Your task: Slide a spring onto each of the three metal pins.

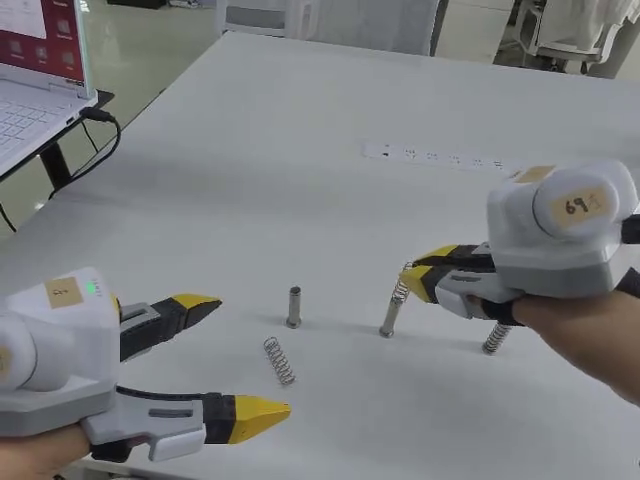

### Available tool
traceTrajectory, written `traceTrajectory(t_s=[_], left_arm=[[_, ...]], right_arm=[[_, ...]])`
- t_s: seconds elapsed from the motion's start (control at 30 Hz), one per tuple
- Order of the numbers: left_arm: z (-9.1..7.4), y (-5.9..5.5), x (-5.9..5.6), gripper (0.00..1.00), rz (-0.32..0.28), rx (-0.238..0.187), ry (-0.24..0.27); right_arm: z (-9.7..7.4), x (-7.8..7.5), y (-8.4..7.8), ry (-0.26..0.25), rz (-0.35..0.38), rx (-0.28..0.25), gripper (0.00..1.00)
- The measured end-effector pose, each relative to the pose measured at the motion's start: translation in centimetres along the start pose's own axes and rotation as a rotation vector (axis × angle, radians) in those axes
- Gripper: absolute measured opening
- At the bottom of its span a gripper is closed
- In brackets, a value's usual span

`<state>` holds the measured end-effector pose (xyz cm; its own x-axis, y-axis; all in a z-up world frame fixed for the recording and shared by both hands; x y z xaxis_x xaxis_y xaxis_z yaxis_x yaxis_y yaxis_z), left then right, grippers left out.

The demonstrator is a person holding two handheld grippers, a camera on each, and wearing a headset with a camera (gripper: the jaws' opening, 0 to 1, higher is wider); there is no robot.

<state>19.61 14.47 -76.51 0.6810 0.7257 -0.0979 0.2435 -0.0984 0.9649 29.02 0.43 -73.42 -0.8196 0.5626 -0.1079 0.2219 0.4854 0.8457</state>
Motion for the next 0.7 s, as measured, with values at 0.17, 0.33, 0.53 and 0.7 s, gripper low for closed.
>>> traceTrajectory(t_s=[0.17,0.33,0.53,0.7], left_arm=[[0.0,0.01,0.01,0.77,-0.001,0.0,0.001],[0.03,0.0,0.02,0.77,-0.003,0.001,0.0],[0.01,-0.04,0.06,0.77,-0.004,0.001,0.001],[0.0,-0.07,0.07,0.77,-0.005,0.001,0.001]], right_arm=[[0.26,-0.09,-0.18,0.002,-0.001,0.008,0.08],[0.42,-0.21,-0.33,0.003,-0.001,0.015,0.08],[0.61,-0.19,-0.54,0.006,-0.001,0.02,0.08],[0.79,-0.19,-0.8,0.008,0.002,0.026,0.08]])
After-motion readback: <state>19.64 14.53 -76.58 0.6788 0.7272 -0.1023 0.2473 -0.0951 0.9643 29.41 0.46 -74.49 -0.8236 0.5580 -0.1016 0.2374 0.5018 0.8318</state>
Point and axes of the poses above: the centre of the closed fingertips' face, and the gripper's own axes: z roughly forward along the fingers, x roughly to its left, y roughly out of its top, the point moved 2 cm from there along -z, roughly backward along the fingers, and after that the axes turned 5 degrees about -x, right-handed, at the moved point
